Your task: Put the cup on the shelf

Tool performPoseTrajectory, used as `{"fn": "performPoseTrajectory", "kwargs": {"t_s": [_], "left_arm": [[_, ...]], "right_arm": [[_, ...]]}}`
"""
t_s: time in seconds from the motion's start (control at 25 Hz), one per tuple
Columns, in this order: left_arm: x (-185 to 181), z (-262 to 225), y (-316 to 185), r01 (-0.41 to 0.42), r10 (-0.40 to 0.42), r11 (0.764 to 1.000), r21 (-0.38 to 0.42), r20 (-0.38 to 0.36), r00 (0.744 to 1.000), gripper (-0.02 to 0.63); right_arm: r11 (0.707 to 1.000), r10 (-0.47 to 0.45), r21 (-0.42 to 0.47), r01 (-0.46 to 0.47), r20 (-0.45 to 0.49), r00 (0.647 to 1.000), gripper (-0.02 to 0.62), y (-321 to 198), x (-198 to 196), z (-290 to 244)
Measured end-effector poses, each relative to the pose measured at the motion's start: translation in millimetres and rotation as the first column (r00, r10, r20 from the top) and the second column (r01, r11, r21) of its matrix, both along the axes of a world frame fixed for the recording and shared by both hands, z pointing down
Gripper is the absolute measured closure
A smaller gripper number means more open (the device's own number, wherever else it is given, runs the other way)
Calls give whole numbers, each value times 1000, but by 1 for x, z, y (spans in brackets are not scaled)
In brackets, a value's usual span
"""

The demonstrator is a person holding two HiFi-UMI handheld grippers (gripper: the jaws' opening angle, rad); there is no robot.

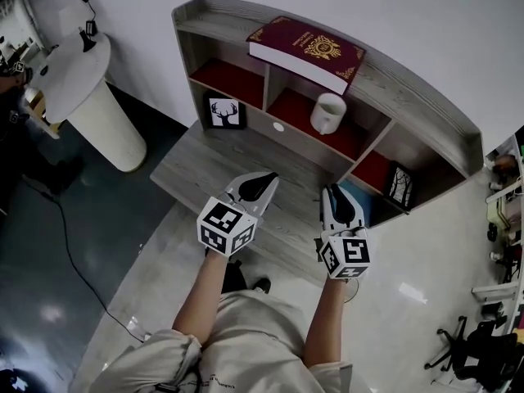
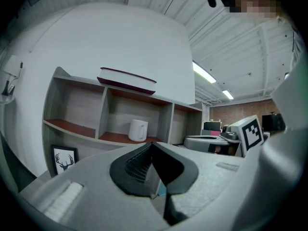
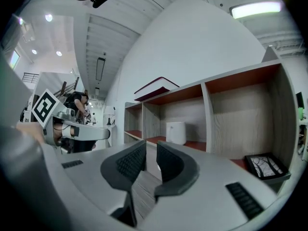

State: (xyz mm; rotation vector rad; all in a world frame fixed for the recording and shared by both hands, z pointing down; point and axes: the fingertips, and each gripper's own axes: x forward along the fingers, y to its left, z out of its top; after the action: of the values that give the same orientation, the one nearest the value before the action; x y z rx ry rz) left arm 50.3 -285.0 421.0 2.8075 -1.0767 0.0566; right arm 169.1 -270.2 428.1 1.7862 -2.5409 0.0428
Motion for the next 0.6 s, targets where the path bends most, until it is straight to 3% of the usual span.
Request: {"fn": "performPoseTrajectory", "kwargs": {"t_s": [0.24,0.6], "left_arm": [[7,-5,9,-20,18,1000,24,47,999,595],[7,-12,8,-17,15,999,40,46,999,595]], "right_arm": [[1000,-6,6,6,32,999,552,2,-5,-4],[1000,0,9,0,54,999,577,2,-6,-5]]}}
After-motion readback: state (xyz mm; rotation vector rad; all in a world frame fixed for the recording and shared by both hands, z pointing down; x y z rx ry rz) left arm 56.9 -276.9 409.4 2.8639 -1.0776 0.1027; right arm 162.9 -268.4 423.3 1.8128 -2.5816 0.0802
